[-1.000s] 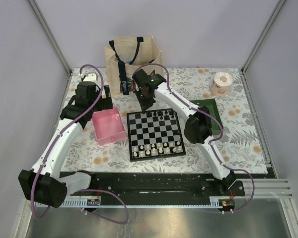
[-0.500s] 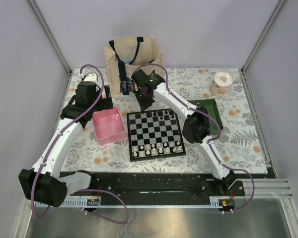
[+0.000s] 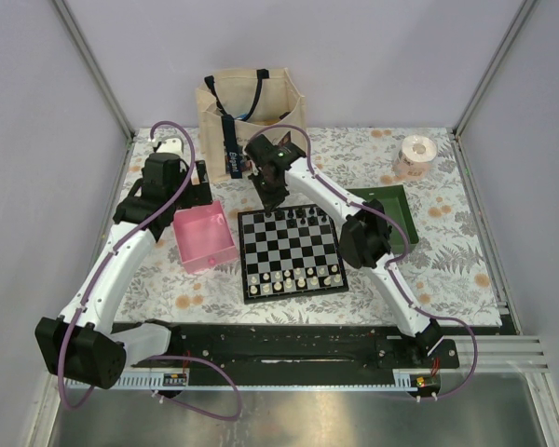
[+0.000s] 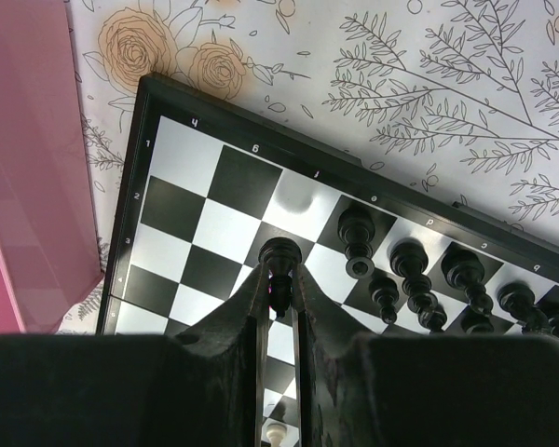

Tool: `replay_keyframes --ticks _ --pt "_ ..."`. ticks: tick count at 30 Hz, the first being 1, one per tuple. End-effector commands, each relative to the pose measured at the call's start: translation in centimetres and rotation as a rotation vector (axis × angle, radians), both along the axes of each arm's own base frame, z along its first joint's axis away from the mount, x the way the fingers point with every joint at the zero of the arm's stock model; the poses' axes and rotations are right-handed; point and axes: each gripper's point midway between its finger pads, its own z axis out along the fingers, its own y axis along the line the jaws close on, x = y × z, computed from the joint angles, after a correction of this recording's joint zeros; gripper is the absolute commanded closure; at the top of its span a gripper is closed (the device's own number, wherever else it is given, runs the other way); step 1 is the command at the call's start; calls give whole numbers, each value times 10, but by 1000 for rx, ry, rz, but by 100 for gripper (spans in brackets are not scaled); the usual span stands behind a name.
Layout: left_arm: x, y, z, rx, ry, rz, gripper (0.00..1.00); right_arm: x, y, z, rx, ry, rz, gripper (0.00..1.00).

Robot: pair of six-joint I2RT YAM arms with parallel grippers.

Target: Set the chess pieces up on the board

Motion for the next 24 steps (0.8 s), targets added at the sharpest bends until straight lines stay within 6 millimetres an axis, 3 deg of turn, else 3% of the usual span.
replay_keyframes --ticks 1,24 --pt "7 -4 6 -11 -32 -6 1 5 10 11 20 -43 25 100" --pt "8 -6 4 -15 -24 -15 1 16 10 -9 -15 -69 5 100"
